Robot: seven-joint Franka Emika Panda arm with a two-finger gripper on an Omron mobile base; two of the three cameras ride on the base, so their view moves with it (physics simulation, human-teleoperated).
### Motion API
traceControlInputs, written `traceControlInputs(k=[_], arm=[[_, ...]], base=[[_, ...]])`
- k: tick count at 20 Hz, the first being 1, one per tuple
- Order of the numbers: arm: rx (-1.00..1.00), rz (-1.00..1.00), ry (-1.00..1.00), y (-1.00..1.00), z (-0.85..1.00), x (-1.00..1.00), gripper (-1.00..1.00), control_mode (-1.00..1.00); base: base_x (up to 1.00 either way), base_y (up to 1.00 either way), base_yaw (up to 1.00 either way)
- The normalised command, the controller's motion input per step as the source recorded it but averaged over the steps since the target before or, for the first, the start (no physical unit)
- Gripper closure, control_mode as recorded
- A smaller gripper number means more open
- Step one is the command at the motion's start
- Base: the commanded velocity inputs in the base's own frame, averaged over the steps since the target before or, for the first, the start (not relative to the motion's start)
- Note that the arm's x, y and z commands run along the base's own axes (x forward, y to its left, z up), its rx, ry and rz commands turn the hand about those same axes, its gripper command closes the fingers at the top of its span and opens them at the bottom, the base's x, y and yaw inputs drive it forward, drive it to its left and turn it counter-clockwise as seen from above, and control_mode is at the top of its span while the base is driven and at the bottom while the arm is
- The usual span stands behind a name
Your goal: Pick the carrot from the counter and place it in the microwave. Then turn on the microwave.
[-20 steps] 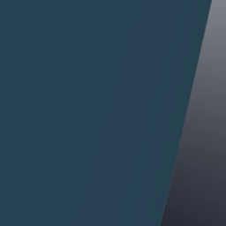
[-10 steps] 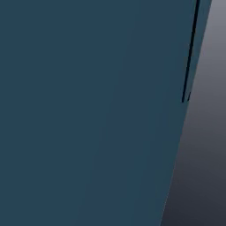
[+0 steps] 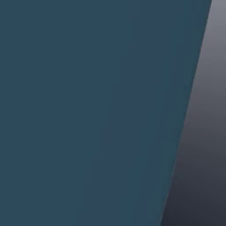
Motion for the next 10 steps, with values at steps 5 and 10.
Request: traceControlInputs(k=[5,10], arm=[[0.00,0.00,0.00,0.02,0.00,0.29,1.00,-1.00],[0.00,0.00,0.00,0.01,-0.01,0.24,1.00,-1.00]], base=[[0.00,0.00,0.00],[0.00,0.00,0.00]])
